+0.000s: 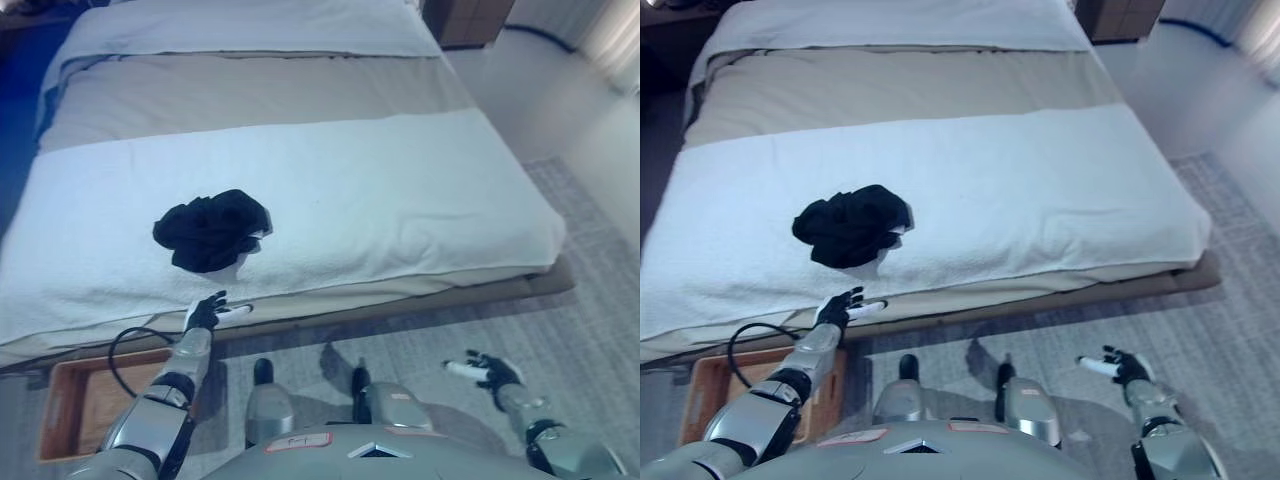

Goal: Put the clothes on the bed into the basket.

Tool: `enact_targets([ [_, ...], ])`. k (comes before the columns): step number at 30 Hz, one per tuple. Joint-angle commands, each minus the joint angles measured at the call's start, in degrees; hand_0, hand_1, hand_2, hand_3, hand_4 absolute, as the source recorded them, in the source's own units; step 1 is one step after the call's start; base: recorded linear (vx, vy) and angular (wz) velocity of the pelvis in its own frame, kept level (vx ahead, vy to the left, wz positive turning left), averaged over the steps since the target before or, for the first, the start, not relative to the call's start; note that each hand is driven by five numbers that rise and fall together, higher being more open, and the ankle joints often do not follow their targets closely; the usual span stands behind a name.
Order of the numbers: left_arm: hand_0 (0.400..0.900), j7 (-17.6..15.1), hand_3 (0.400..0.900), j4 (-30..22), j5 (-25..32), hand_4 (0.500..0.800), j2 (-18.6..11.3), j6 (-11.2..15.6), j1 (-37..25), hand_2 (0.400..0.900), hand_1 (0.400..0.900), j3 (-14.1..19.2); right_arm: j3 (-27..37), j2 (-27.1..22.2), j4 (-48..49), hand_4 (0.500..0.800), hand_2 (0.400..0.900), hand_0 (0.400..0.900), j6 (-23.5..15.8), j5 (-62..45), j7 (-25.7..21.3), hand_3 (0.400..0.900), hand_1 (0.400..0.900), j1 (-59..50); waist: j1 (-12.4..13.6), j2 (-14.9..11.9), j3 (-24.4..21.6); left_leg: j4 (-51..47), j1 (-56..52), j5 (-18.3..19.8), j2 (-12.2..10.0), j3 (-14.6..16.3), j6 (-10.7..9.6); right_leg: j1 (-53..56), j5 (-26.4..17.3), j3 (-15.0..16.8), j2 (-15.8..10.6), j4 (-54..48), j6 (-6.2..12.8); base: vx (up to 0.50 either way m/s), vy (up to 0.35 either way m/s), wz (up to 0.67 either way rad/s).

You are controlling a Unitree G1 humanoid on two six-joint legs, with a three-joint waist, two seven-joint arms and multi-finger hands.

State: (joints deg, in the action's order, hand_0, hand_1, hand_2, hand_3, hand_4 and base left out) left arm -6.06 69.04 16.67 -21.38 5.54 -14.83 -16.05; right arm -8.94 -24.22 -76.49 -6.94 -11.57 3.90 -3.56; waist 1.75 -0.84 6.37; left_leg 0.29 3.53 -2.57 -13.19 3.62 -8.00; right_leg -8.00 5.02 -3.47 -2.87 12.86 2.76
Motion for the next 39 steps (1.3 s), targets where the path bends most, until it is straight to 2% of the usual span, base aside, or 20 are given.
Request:
enact_targets([
  [1, 0.900, -1.7, 0.900, -0.4, 0.5, 0.800, -2.6, 3.3, -4.4, 0.900, 0.900, 1.4, 0.2, -4.6, 1.3, 0.800, 0.900, 0.900, -2.7, -1.6, -1.7, 0.900, 0.900, -2.5, 1.6, 0.1, -1.8, -2.3, 8.3, -12.3, -2.2, -4.3, -1.3, 13.4, 0.3, 1.9, -3.3, -7.0, 3.61, 0.17, 0.231, -0.40],
  [2, 0.900, -1.9, 0.900, -0.7, 0.6, 0.800, -2.8, 3.3, -4.3, 0.900, 0.900, 1.3, -0.2, -4.1, 2.1, 0.800, 0.900, 0.900, -2.6, -1.9, -1.5, 0.900, 0.900, -3.0, 1.7, 0.1, -2.0, 0.7, 9.2, -11.0, -2.1, -5.5, -1.1, 13.8, 0.8, 2.9, -4.5, -7.0, 4.33, 0.10, 0.149, -0.23],
  [3, 0.900, -1.9, 0.900, -0.7, 0.5, 0.800, -2.8, 3.3, -4.3, 0.900, 0.900, 1.3, -0.2, -4.1, 2.1, 0.800, 0.900, 0.900, -2.6, -1.9, -1.5, 0.900, 0.900, -3.0, 1.7, 0.1, -2.0, 0.9, 9.3, -10.9, -2.1, -5.5, -1.1, 13.7, 0.9, 2.9, -4.5, -6.9, 4.34, 0.20, 0.353, -0.46],
  [4, 0.900, -2.6, 0.900, -1.0, -0.9, 0.800, -3.0, 3.2, -4.9, 0.900, 0.900, 0.6, -0.4, -4.1, 2.5, 0.800, 0.900, 0.900, -2.6, -1.6, -1.4, 0.900, 0.900, -3.4, 1.6, 0.2, -2.2, 3.2, 9.7, -9.1, -0.9, -5.0, -0.4, 14.3, 1.0, 3.8, -6.8, -7.0, 5.61, 0.15, 0.293, -0.38],
  [6, 0.900, -3.9, 0.900, -0.1, -3.6, 0.800, -3.5, 3.0, -6.2, 0.900, 0.900, -0.6, -0.4, -3.7, 2.8, 0.800, 0.900, 0.900, -2.6, -1.9, -1.2, 0.900, 0.900, -4.6, 1.5, -0.7, -1.9, 6.4, 10.5, -6.8, 0.6, -3.8, 0.0, 13.4, -0.5, 5.0, -9.3, -6.8, 6.77, 0.13, 0.300, -0.64],
  [9, 0.900, -6.1, 0.900, -0.6, -5.2, 0.800, -4.8, 2.8, -7.2, 0.900, 0.900, -0.2, -3.1, -3.0, 3.9, 0.800, 0.900, 0.900, -2.3, -0.8, -1.2, 0.900, 0.900, -8.3, 2.6, -2.3, 0.4, 8.8, 11.9, -4.7, -0.4, -0.5, 0.2, 8.3, -3.3, 5.3, -12.1, -6.9, 8.59, -0.13, 0.108, -0.88],
  [11, 0.900, -8.0, 0.900, 1.3, -6.2, 0.800, -5.4, 3.0, -9.7, 0.900, 0.900, -0.4, -4.7, -2.0, 4.2, 0.800, 0.900, 0.900, -2.3, -1.2, -1.2, 0.900, 0.900, -11.1, 3.2, -3.6, 2.7, 9.4, 13.5, -4.7, -1.4, 0.8, 0.0, 5.2, -5.0, 5.3, -11.9, -7.3, 8.98, -0.19, -0.032, -0.33],
  [14, 0.900, -11.9, 0.900, 3.6, -7.9, 0.800, -6.7, 2.7, -15.1, 0.900, 0.900, -0.8, -6.2, -2.1, 4.5, 0.800, 0.900, 0.900, -2.8, -1.9, -1.5, 0.900, 0.900, -13.7, 3.2, -5.0, 5.7, 10.1, 16.9, -5.1, -1.7, -0.1, 0.0, 2.6, -5.9, 4.3, -11.3, -7.9, 8.74, -0.11, -0.042, 0.09],
  [15, 0.900, -11.9, 0.900, 3.7, -7.9, 0.800, -6.7, 2.7, -15.2, 0.900, 0.900, -0.8, -6.2, -2.0, 4.4, 0.800, 0.900, 0.900, -2.8, -1.9, -1.5, 0.900, 0.900, -13.8, 3.2, -5.0, 5.7, 10.2, 17.0, -5.1, -1.7, -0.2, 0.0, 2.5, -5.8, 4.2, -11.2, -7.9, 8.74, -0.11, -0.036, 0.14],
  [18, 0.900, -18.4, 0.900, 2.7, -11.5, 0.800, -9.6, 2.8, -20.9, 0.900, 0.900, -1.1, -7.6, -1.8, 3.8, 0.800, 0.900, 0.900, -3.0, -2.6, -2.8, 0.900, 0.900, -16.4, 3.4, -6.0, 9.1, 10.1, 20.0, -5.7, -1.4, -1.4, -0.3, -0.1, -6.9, 3.2, -10.8, -8.2, 8.72, -0.09, -0.027, 0.08],
  [20, 0.900, -19.6, 0.900, 2.2, -13.0, 0.800, -10.3, 2.8, -21.6, 0.900, 0.900, -1.3, -7.8, -1.5, 3.8, 0.800, 0.900, 0.900, -3.2, -2.9, -3.0, 0.900, 0.900, -16.7, 3.3, -6.2, 9.5, 10.2, 20.6, -5.7, -1.4, -1.7, -0.3, -0.4, -6.9, 3.2, -10.7, -8.4, 8.76, -0.02, -0.009, 0.01],
  [23, 0.900, -25.8, 0.900, -4.6, -18.5, 0.800, -14.0, 1.7, -21.9, 0.900, 0.900, -0.4, -8.2, -0.7, 3.1, 0.800, 0.900, 0.900, -3.5, -3.7, -3.6, 0.900, 0.900, -17.0, 4.2, -6.7, 10.8, 11.0, 22.8, -5.6, -1.4, -2.5, -0.5, -1.7, -7.6, 2.7, -10.7, -8.8, 8.97, -0.03, -0.031, 0.01],
  [26, 0.900, -28.8, 0.900, -13.8, -22.9, 0.800, -16.2, 0.4, -19.1, 0.900, 0.900, 2.4, -7.4, -0.3, 2.9, 0.800, 0.900, 0.900, -3.6, -3.9, -3.6, 0.900, 0.900, -16.1, 4.9, -6.9, 11.0, 11.4, 23.6, -5.2, -1.3, -2.8, -0.6, -1.6, -7.5, 2.3, -10.9, -9.2, 9.06, 0.01, -0.023, 0.05],
  [27, 0.900, -28.8, 0.900, -14.2, -23.0, 0.800, -16.3, 0.1, -18.7, 0.900, 0.900, 2.6, -7.5, -0.3, 2.9, 0.800, 0.900, 0.900, -3.6, -3.9, -3.6, 0.900, 0.900, -16.0, 4.8, -7.0, 10.9, 11.5, 23.6, -5.2, -1.3, -2.8, -0.6, -1.6, -7.5, 2.3, -10.9, -9.2, 9.07, 0.03, -0.022, 0.09],
  [28, 0.900, -30.0, 0.900, -21.8, -26.2, 0.800, -17.5, -0.5, -15.7, 0.900, 0.900, 4.9, -6.4, 0.0, 2.9, 0.800, 0.900, 0.900, -3.6, -3.9, -3.6, 0.900, 0.900, -15.1, 5.7, -7.0, 11.1, 11.7, 23.9, -5.0, -1.1, -3.1, -0.6, -1.4, -7.4, 2.0, -11.0, -9.3, 9.03, 0.04, -0.019, 0.07],
  [29, 0.900, -30.1, 0.900, -26.0, -28.2, 0.800, -18.1, -1.0, -13.3, 0.900, 0.900, 6.6, -6.0, 0.1, 2.9, 0.800, 0.900, 0.900, -3.6, -3.8, -3.5, 0.900, 0.900, -14.6, 5.9, -6.9, 11.0, 11.7, 23.9, -4.8, -1.0, -3.2, -0.7, -1.2, -7.2, 1.8, -11.1, -9.4, 9.02, 0.04, -0.019, 0.07],
  [30, 0.900, -29.9, 0.900, -26.8, -28.4, 0.800, -18.1, -1.4, -12.6, 0.900, 0.900, 7.1, -6.2, 0.1, 3.0, 0.800, 0.900, 0.900, -3.6, -3.8, -3.5, 0.900, 0.900, -14.5, 5.8, -6.9, 10.8, 11.7, 23.9, -4.7, -1.0, -3.2, -0.7, -1.2, -7.2, 1.8, -11.1, -9.4, 9.02, 0.04, -0.025, 0.02],
  [31, 0.900, -29.8, 0.900, -32.9, -32.0, 0.800, -18.9, -1.7, -8.4, 0.900, 0.900, 10.2, -5.2, 0.5, 2.9, 0.800, 0.900, 0.900, -3.6, -3.6, -3.3, 0.900, 0.900, -13.7, 6.7, -6.9, 10.8, 11.7, 23.6, -4.5, -1.0, -3.4, -0.7, -0.9, -6.9, 1.7, -11.0, -9.4, 8.99, 0.04, -0.029, -0.01],
  [34, 0.900, -28.5, 0.900, -36.3, -34.6, 0.800, -17.9, -2.6, -3.2, 0.900, 0.900, 14.0, -4.7, 0.7, 2.8, 0.800, 0.900, 0.900, -3.4, -3.2, -2.8, 0.900, 0.900, -12.6, 7.2, -6.9, 9.9, 11.6, 22.6, -4.3, -1.1, -3.5, -0.7, -0.1, -6.3, 1.7, -10.7, -9.3, 8.70, 0.03, -0.021, -0.01],
  [39, 0.900, -27.5, 0.900, -36.9, -37.7, 0.800, -18.7, -4.2, -1.4, 0.900, 0.900, 15.8, -3.8, 0.2, 1.5, 0.800, 0.900, 0.900, -2.9, -1.7, -2.5, 0.900, 0.900, -11.8, 8.1, -6.1, 8.0, 10.4, 20.1, -4.9, -1.6, -3.6, -1.2, 2.4, -5.0, 0.9, -10.0, -9.3, 8.25, 0.06, -0.046, 0.07],
])
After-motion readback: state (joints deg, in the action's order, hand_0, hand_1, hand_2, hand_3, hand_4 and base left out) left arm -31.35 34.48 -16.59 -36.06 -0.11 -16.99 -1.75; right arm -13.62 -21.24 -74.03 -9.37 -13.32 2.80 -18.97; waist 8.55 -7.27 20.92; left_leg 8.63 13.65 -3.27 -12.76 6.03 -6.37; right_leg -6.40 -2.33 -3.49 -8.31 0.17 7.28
